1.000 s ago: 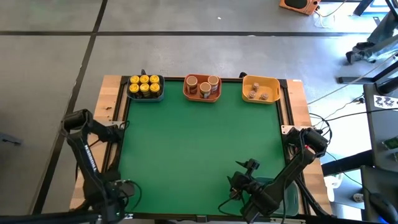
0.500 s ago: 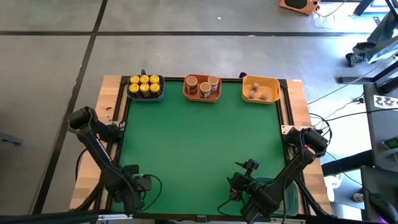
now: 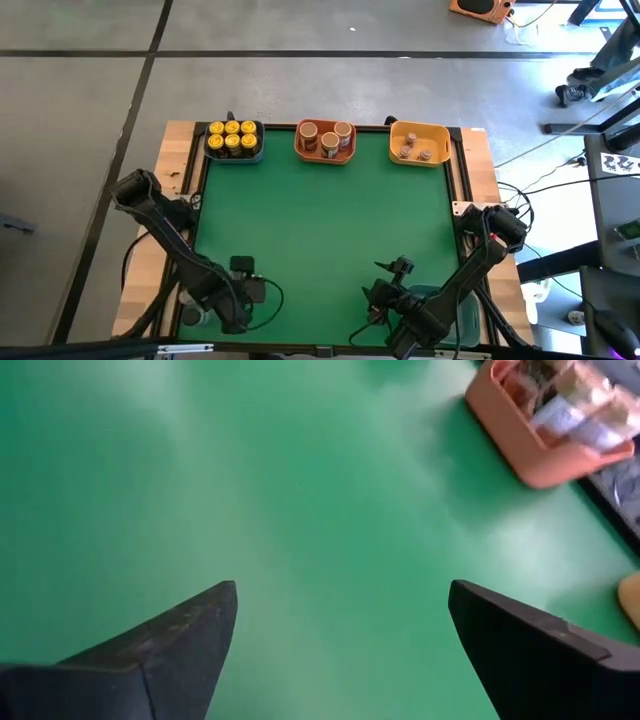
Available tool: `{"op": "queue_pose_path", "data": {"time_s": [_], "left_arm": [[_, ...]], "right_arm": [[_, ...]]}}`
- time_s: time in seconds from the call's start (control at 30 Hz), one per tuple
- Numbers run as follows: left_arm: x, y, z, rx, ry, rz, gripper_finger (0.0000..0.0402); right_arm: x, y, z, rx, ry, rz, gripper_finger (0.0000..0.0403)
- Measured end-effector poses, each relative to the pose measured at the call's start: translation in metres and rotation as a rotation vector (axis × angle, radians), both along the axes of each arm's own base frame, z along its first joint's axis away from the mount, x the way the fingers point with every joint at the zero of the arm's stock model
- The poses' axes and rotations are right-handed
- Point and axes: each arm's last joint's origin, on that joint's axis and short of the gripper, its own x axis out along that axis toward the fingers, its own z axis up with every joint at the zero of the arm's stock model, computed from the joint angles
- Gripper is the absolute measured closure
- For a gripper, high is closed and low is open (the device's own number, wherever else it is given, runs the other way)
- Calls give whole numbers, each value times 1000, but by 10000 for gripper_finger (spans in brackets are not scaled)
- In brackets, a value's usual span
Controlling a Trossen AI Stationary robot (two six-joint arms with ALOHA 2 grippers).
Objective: Sort spices by type
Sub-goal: Put the black seasoning bottle into the green bin
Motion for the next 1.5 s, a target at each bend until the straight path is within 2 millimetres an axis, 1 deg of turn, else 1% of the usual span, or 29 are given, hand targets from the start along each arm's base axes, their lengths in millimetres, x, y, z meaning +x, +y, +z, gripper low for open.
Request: {"op": "queue_pose_path", "data": {"time_s": [0.1,0.23,0.3,0.37,0.47,0.57,0.7,0.87,1.0,1.2,1.37,1.5], "left_arm": [[11,1,2,44,-115,-61,78],[30,4,8,64,-255,-145,76],[35,5,14,41,-249,-196,79],[34,2,22,0,-201,-211,81],[19,-5,36,-11,-79,-183,81],[-7,-14,44,0,50,-123,82],[-44,-30,44,-8,193,-47,82],[-79,-43,44,23,240,-34,82],[-93,-49,44,20,245,0,82],[-110,-56,43,14,243,18,82],[-126,-57,30,42,247,42,82],[-130,-60,17,3,239,40,82]], "right_arm": [[2,1,1,-31,-16,26,40],[3,0,2,-78,-35,47,40],[3,0,2,-92,-38,53,40],[3,0,2,-96,-33,59,40],[3,0,2,-97,-35,59,40],[3,0,3,-116,-57,59,40],[5,-2,4,-147,-80,57,40],[11,-7,4,-154,-75,46,40],[17,-12,3,-149,-77,26,40],[20,-16,3,-152,-48,30,40],[21,-14,3,-121,-55,29,40],[22,-12,3,-107,-65,28,40]]}}
